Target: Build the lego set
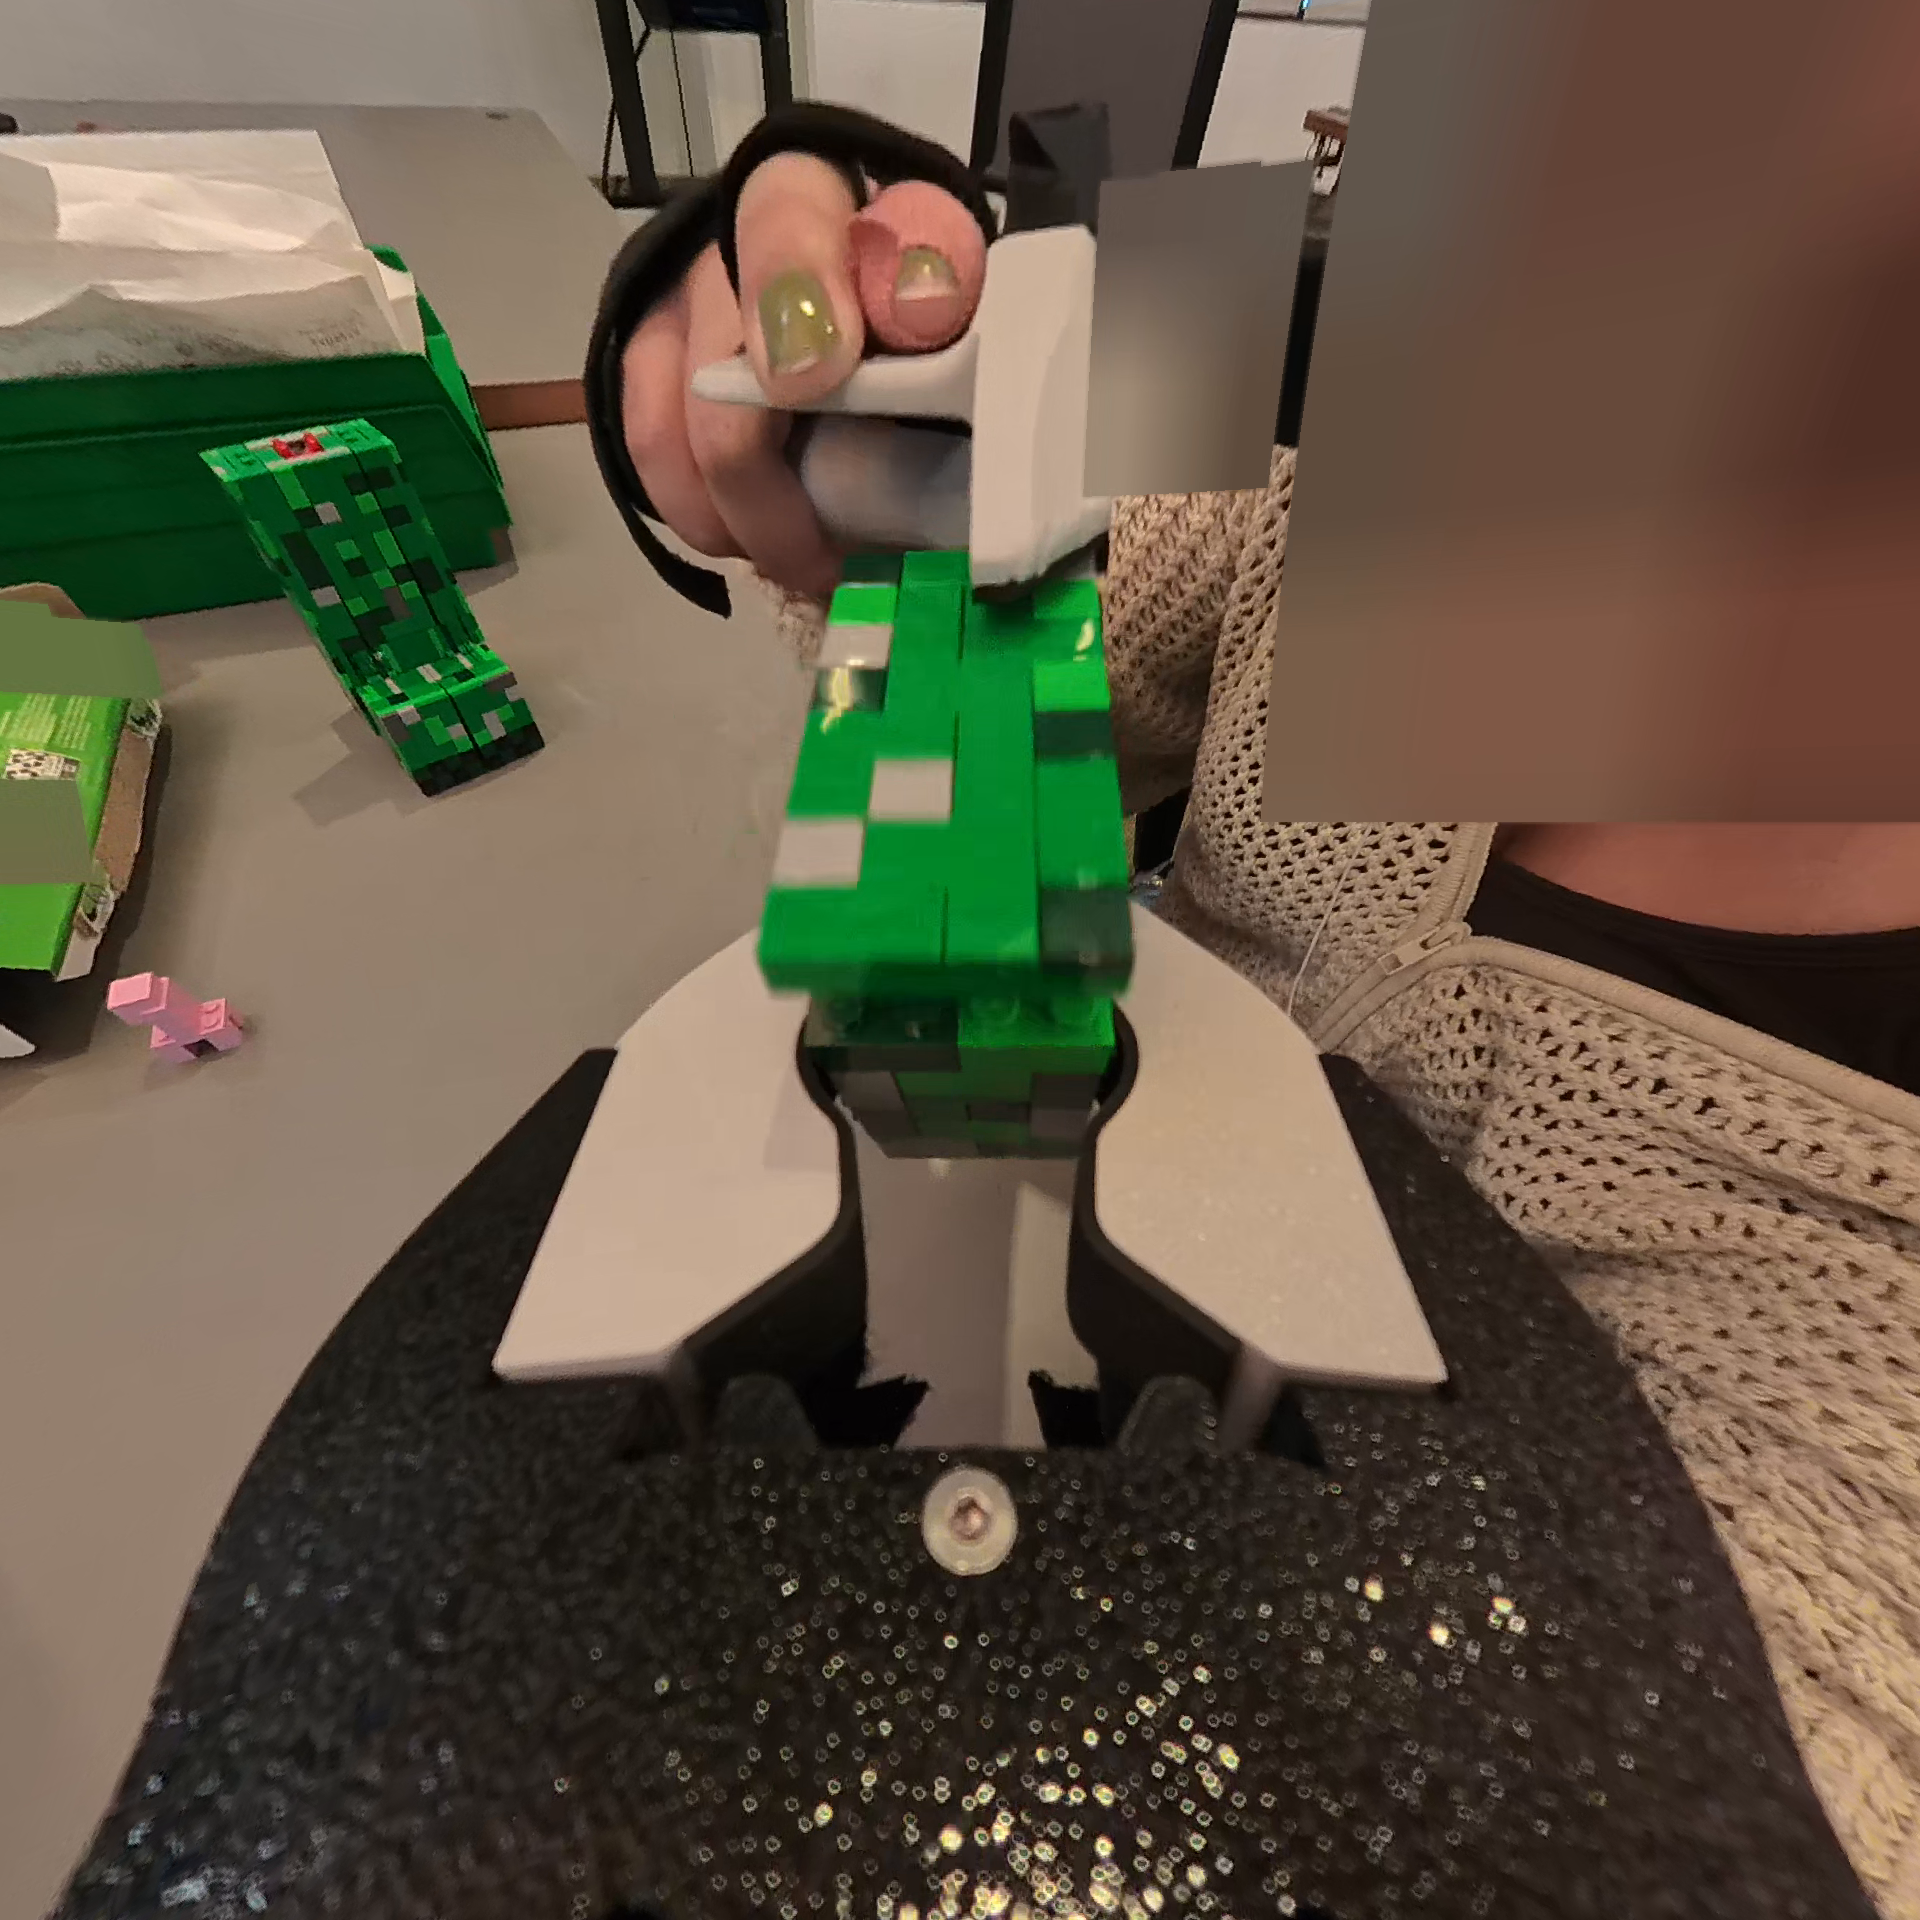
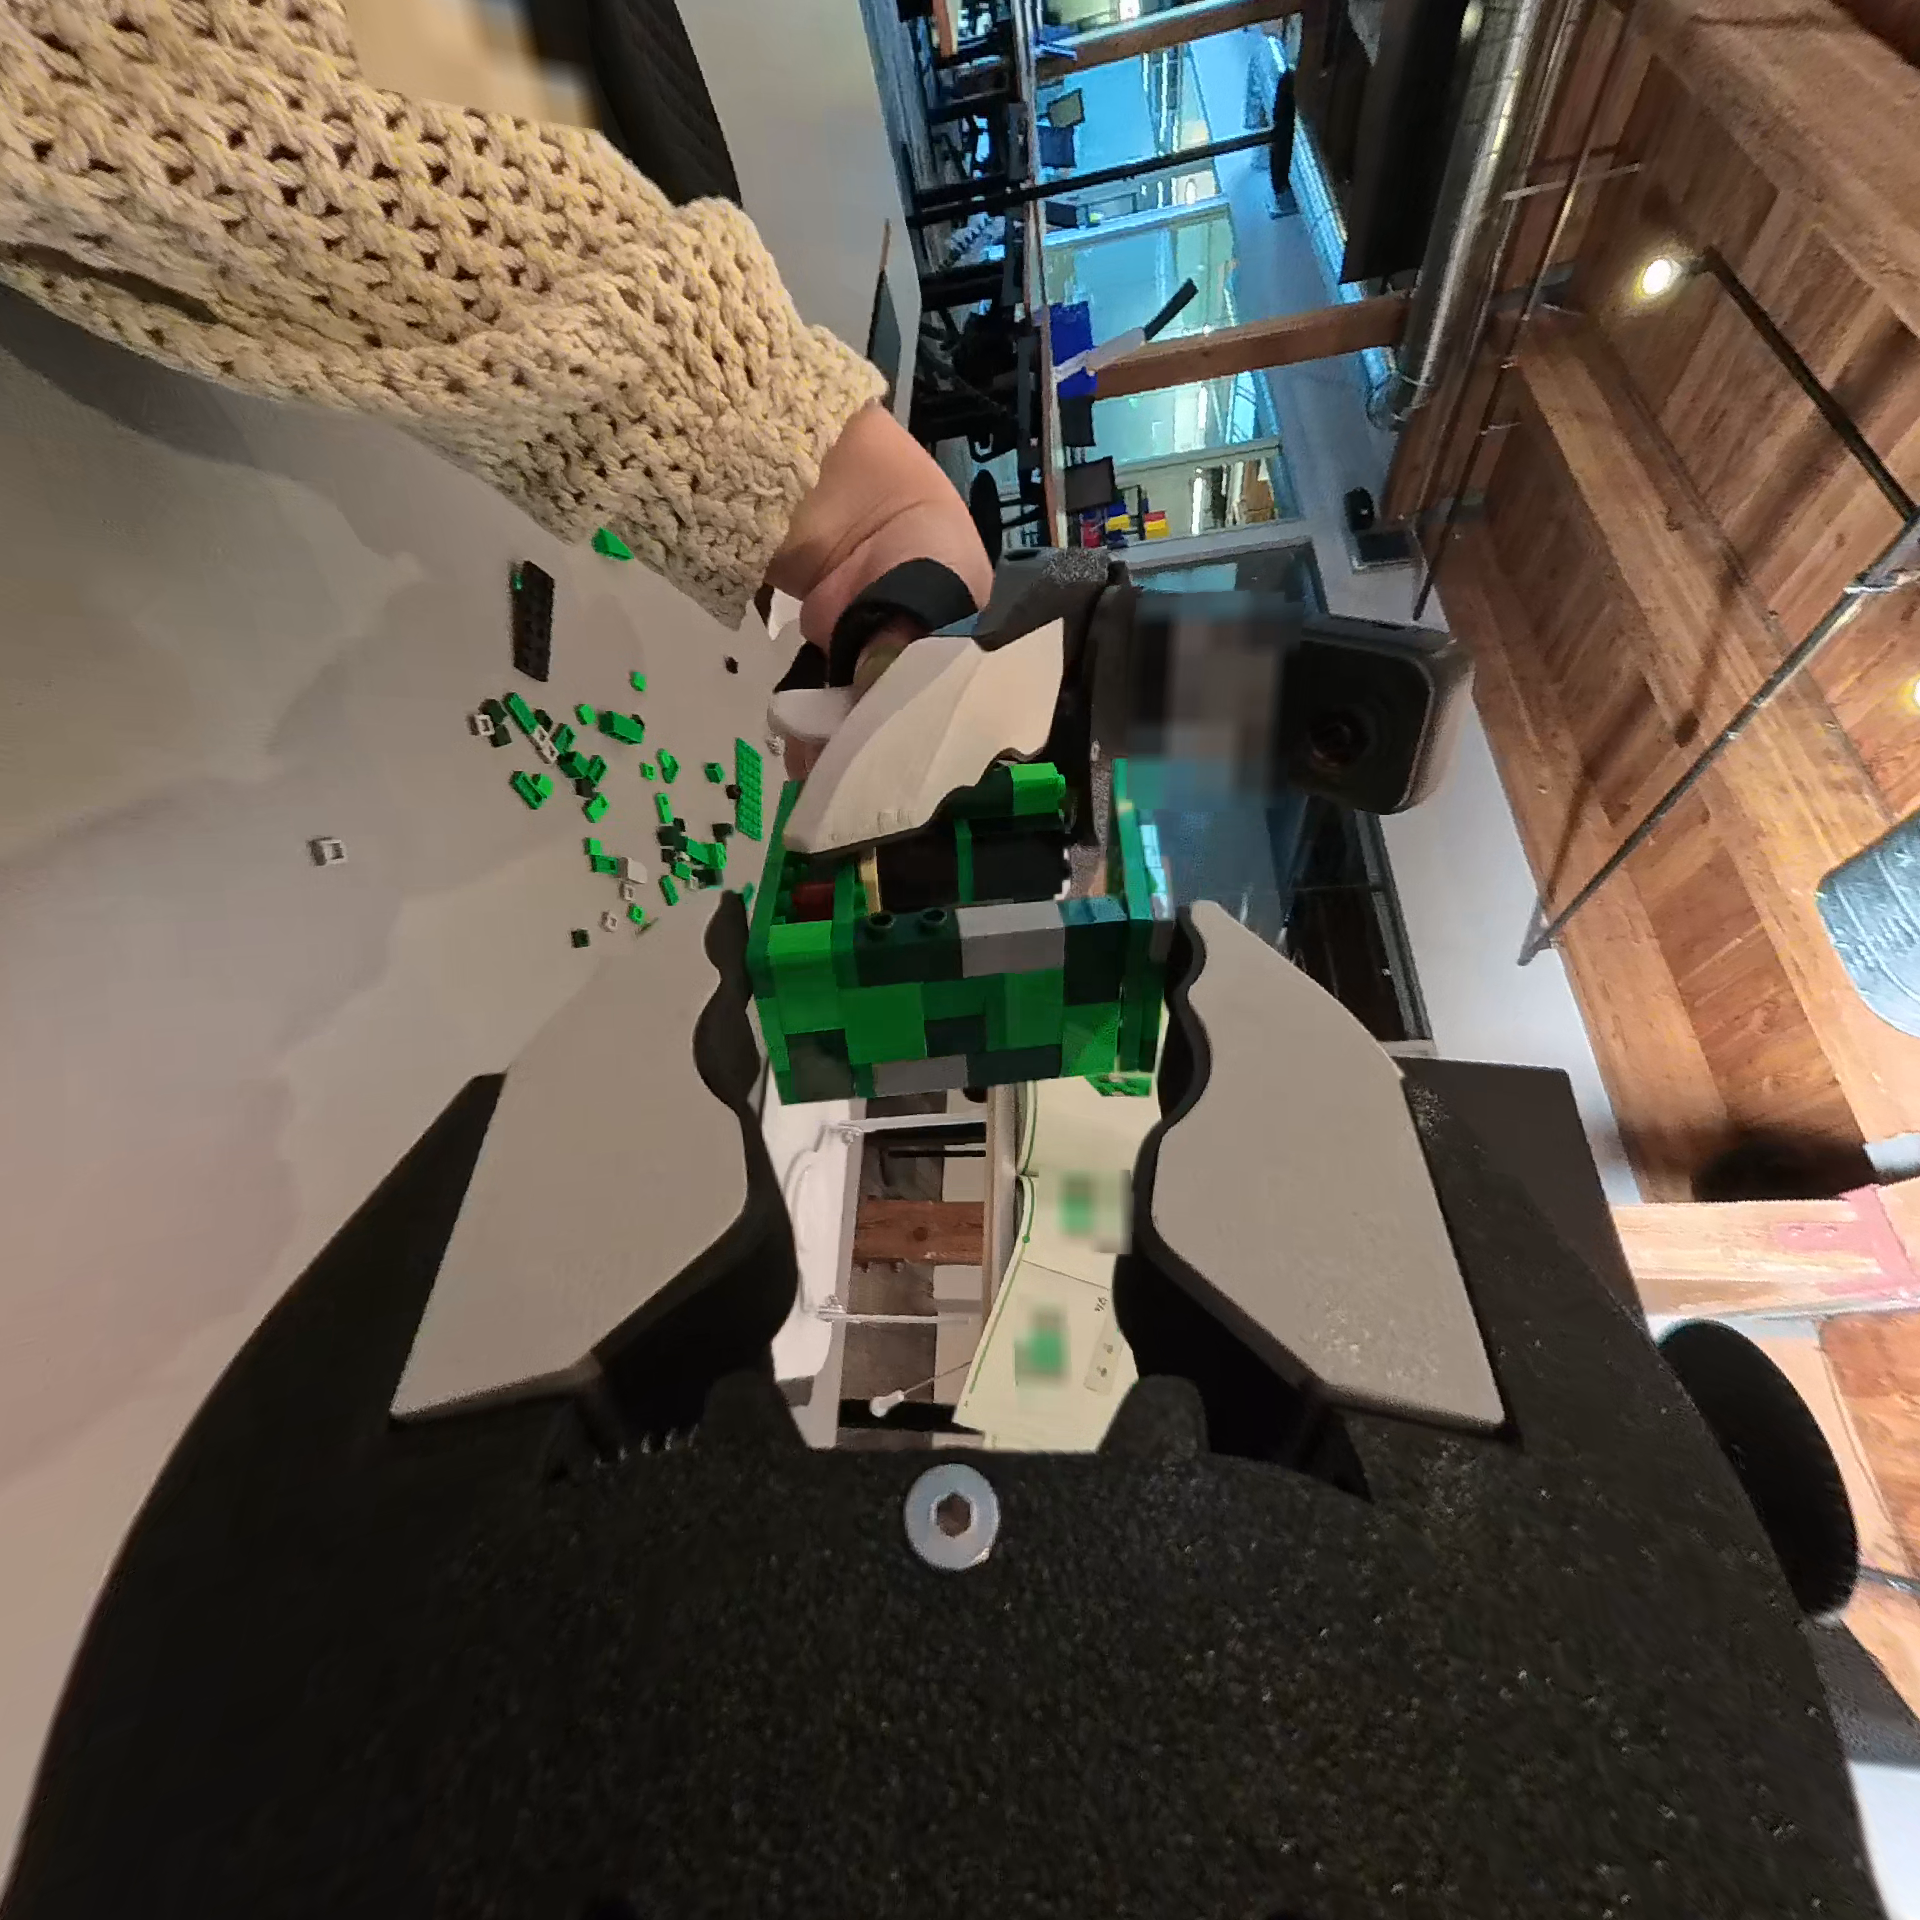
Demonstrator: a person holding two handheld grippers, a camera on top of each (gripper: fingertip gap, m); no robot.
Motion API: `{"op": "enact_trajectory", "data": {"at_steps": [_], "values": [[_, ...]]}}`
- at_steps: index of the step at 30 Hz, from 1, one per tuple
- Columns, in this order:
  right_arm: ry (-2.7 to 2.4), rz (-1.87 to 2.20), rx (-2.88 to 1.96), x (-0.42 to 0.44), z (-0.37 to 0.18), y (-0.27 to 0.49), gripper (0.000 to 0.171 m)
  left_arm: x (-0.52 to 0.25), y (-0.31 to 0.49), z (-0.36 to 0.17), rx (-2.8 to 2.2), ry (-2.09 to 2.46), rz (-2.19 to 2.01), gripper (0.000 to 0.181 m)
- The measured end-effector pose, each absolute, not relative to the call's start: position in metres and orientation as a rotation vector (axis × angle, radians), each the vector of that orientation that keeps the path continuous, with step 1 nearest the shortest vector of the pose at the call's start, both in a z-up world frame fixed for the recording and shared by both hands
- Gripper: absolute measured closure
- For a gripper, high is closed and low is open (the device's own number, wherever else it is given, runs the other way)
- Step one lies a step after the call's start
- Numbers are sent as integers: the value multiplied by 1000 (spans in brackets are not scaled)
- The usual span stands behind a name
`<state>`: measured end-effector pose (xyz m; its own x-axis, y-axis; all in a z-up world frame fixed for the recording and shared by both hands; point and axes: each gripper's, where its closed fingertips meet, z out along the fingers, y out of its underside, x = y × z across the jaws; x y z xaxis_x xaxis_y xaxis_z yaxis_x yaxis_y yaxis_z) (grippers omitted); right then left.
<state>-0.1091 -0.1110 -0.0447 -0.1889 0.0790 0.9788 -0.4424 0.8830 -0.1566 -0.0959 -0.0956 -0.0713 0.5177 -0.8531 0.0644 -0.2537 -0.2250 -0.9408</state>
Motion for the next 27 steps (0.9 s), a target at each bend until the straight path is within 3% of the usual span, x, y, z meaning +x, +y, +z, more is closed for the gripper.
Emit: {"op": "enact_trajectory", "data": {"at_steps": [23,27], "values": [[-1709,520,267,-111,-44,-107,94,-98,-93,-70,-1757,911,-726,138],[-1703,587,225,-111,-38,-108,84,-97,-95,-68,-1741,920,-723,138]]}}
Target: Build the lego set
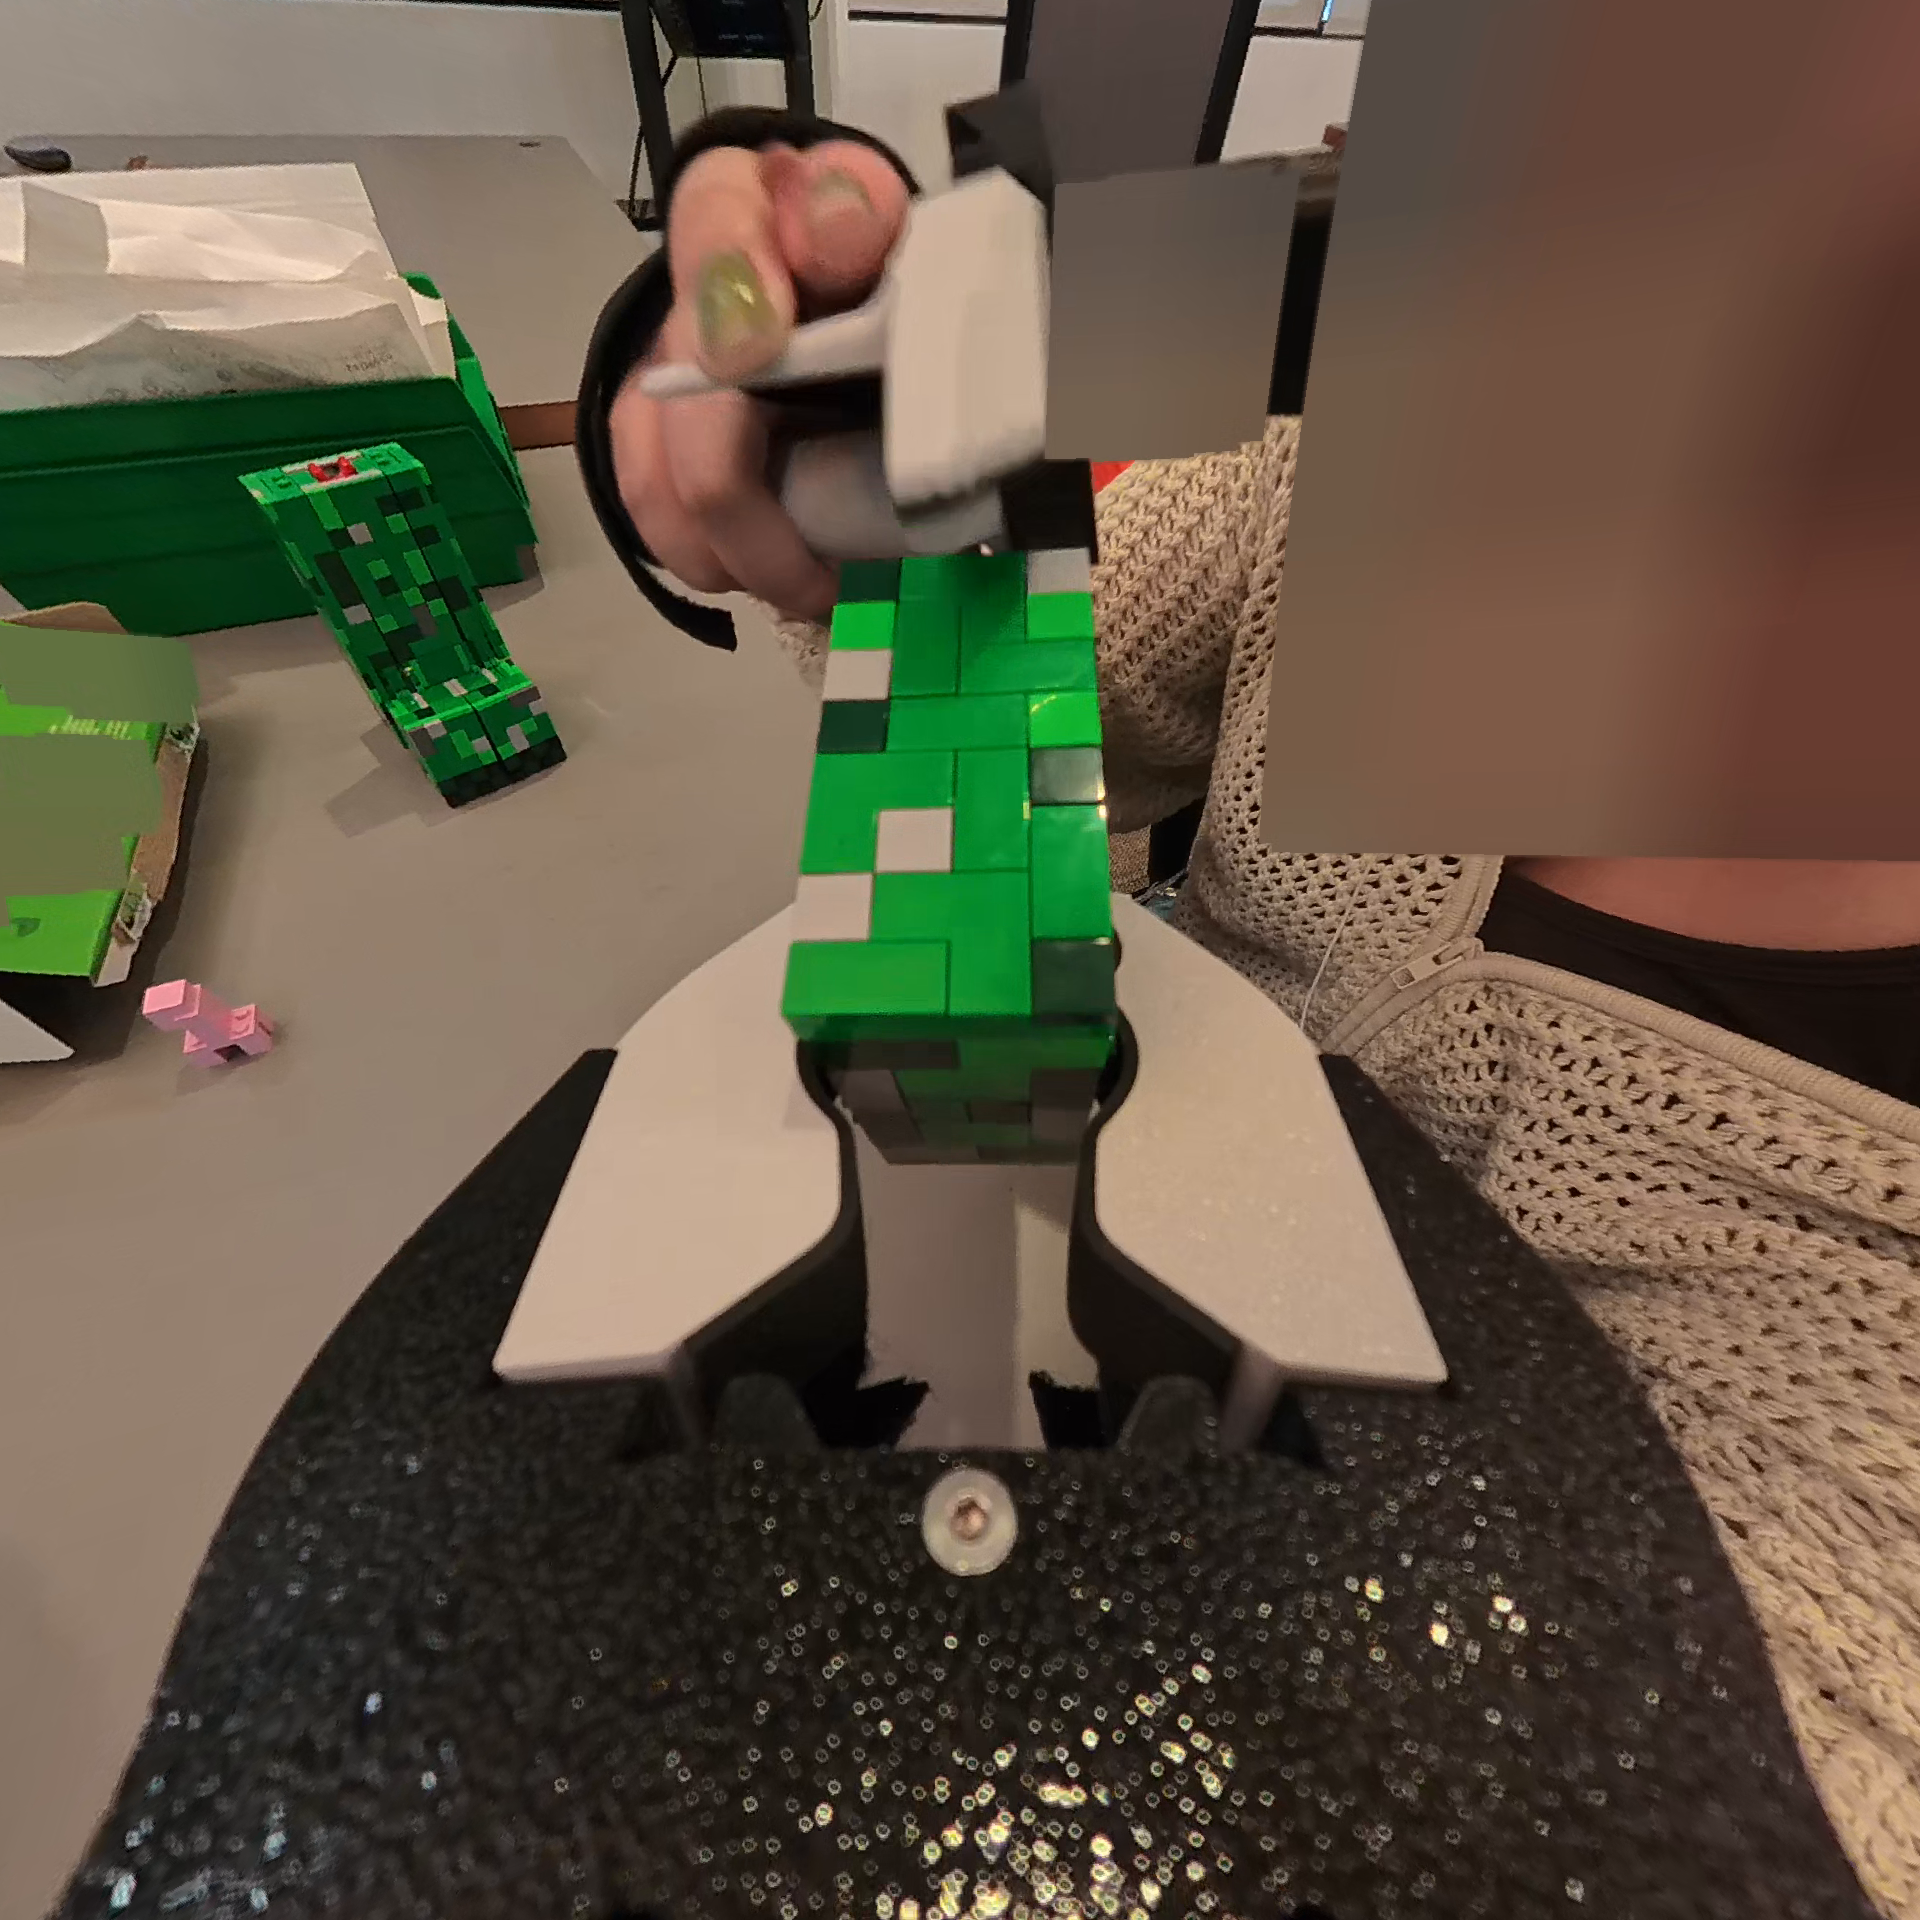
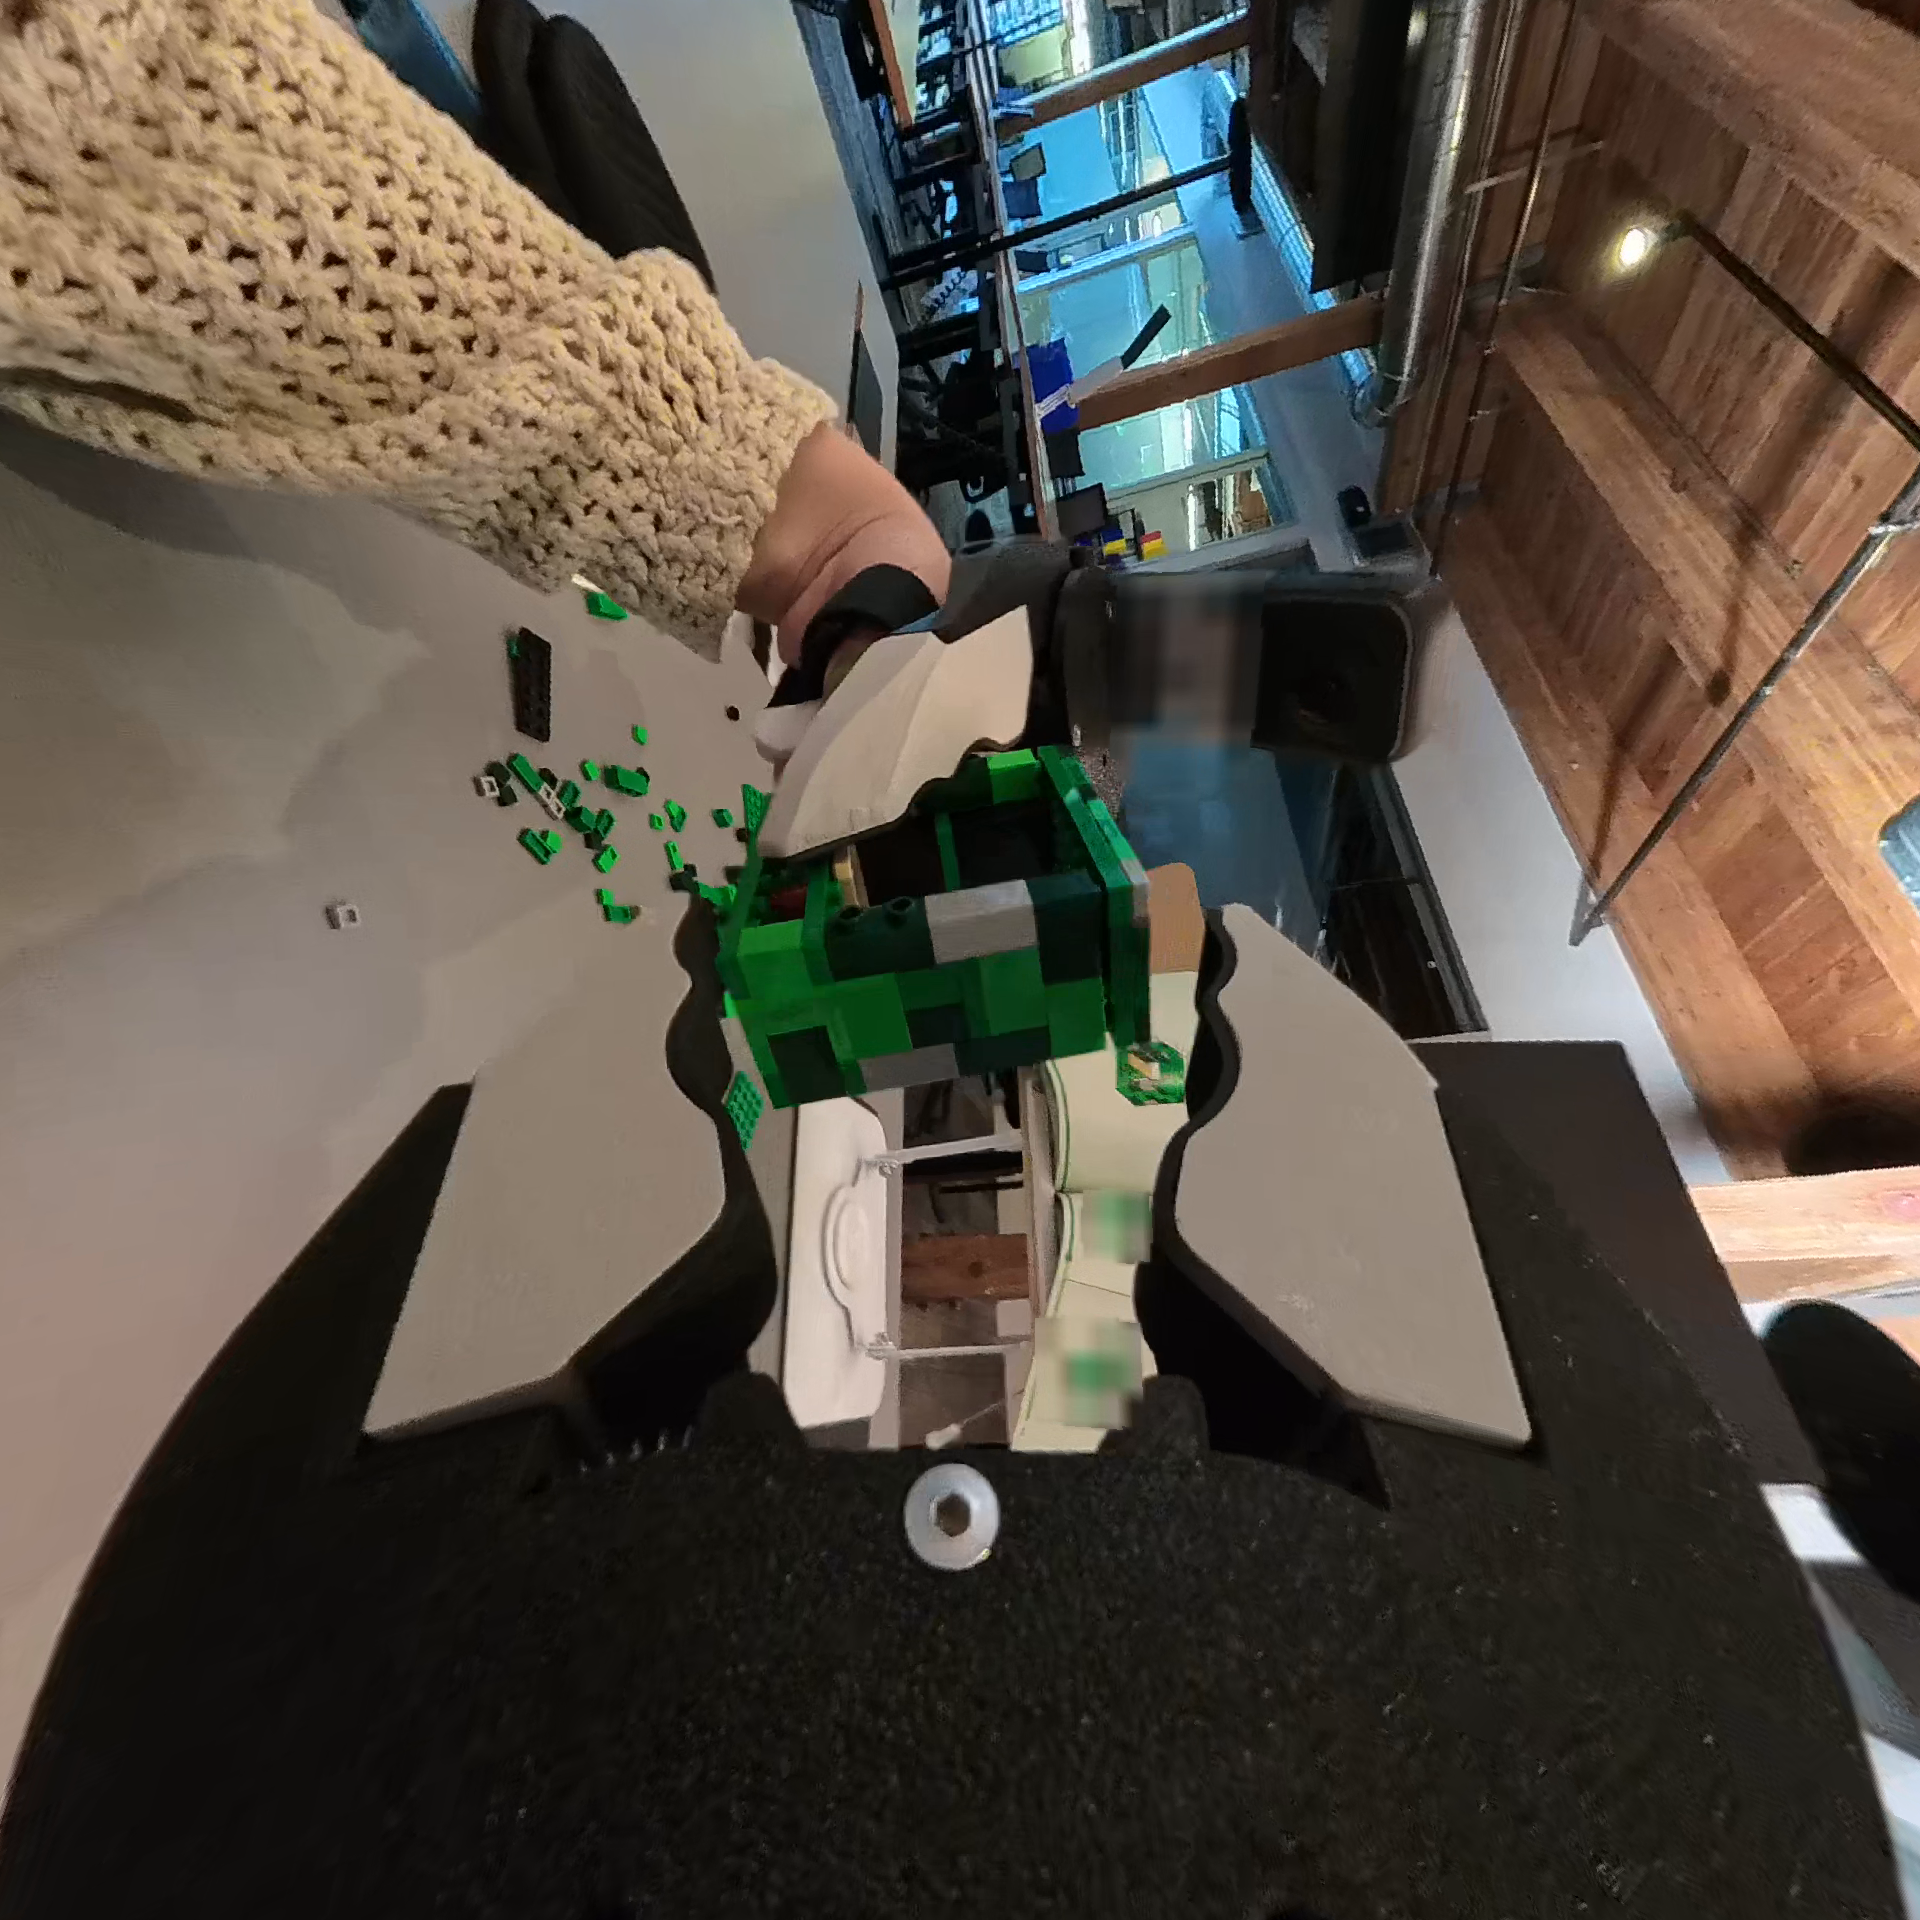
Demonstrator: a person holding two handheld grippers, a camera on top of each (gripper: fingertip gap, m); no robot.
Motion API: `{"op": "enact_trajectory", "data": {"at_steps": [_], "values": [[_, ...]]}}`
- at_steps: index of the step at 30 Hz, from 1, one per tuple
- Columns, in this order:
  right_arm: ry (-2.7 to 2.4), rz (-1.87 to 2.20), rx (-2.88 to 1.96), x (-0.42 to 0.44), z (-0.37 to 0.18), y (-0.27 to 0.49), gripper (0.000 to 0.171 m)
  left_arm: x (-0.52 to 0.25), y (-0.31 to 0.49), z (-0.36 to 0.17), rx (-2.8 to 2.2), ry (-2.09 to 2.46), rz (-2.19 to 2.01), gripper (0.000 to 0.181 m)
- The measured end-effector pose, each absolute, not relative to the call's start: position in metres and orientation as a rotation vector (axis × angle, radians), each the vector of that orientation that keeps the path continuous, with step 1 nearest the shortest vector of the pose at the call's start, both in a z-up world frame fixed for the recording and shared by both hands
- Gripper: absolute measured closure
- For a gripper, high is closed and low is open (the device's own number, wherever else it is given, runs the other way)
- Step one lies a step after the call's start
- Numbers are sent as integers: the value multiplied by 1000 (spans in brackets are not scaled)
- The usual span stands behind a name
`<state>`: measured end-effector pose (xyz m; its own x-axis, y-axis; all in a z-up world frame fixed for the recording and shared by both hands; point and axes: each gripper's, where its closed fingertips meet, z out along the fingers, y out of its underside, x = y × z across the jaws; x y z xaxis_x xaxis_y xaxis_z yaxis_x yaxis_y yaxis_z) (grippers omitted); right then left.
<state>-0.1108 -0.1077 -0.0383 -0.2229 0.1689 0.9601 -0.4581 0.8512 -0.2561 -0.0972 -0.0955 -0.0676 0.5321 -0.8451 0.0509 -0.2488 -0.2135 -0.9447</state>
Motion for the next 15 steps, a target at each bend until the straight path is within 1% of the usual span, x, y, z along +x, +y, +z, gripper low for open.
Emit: {"op": "enact_trajectory", "data": {"at_steps": [1,10,15], "values": [[-1702,608,215,-111,-37,-107,81,-97,-96,-67,-1736,923,-727,138],[-1735,640,258,-105,-41,-111,76,-90,-103,-64,-1682,965,-801,138],[-1740,565,275,-108,-47,-112,71,-85,-106,-63,-1667,988,-842,138]]}}
